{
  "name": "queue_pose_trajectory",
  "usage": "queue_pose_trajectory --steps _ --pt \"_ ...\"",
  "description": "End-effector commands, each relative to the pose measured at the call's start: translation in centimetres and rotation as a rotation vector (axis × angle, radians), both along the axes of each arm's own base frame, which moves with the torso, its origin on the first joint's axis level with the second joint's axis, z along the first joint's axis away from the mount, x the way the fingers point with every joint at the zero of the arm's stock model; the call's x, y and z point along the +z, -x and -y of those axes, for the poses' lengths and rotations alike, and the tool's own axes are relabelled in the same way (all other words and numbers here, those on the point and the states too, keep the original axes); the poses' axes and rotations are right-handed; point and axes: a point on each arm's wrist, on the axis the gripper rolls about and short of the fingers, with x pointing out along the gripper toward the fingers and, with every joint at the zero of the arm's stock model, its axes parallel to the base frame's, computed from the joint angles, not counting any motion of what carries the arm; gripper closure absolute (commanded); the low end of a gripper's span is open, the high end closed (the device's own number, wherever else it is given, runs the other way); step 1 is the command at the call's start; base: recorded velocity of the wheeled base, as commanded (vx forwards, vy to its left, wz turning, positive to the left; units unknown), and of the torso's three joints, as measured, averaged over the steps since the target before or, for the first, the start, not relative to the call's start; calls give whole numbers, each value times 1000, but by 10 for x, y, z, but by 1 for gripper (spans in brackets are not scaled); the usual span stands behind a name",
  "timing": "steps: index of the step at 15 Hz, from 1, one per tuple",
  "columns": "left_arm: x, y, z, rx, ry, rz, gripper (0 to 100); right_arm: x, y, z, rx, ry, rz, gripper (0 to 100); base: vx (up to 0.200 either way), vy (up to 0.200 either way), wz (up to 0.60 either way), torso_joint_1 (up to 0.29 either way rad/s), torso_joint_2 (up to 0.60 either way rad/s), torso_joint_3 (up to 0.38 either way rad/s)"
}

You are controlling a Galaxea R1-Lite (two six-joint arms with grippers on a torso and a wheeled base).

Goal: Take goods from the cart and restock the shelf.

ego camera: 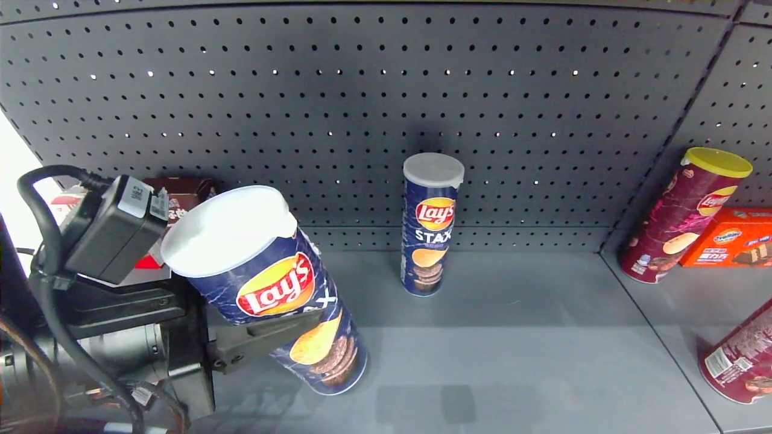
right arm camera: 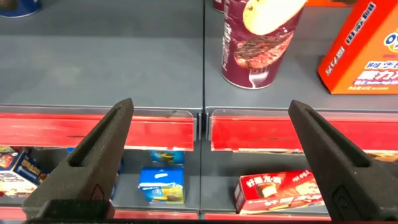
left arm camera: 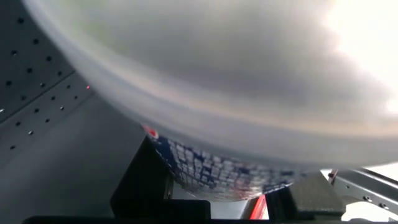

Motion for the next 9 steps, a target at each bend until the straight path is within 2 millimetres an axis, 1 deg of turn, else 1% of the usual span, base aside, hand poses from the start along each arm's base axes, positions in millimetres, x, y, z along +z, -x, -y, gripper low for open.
queue_pose_trajectory --steps 1,4,5,6,7,8,9 --pt "0 3 -1 -1 1 4 100 0 0 0 0 1 1 0 0 0 0 0 0 0" --pt "-8 9 -4 2 -10 -12 100 0 0 0 -4 -5 -1 0 0 0 0 0 0 0" --pt "-11 11 -7 12 -11 -20 100 5 1 -1 28 12 24 0 0 0 0 0 0 0" --pt "-9 10 -9 27 -6 -16 100 35 9 -2 83 13 100 0 0 0 0 0 0 0" --pt "-10 9 -12 37 -5 -23 100 65 6 -4 175 10 46 0 0 0 0 0 0 0" --pt "-10 8 -12 40 -6 -25 100 75 9 -4 214 31 58 0 0 0 0 0 0 0" --pt "-12 7 -11 37 -10 -35 100 81 11 -5 302 83 72 0 0 0 0 0 0 0"
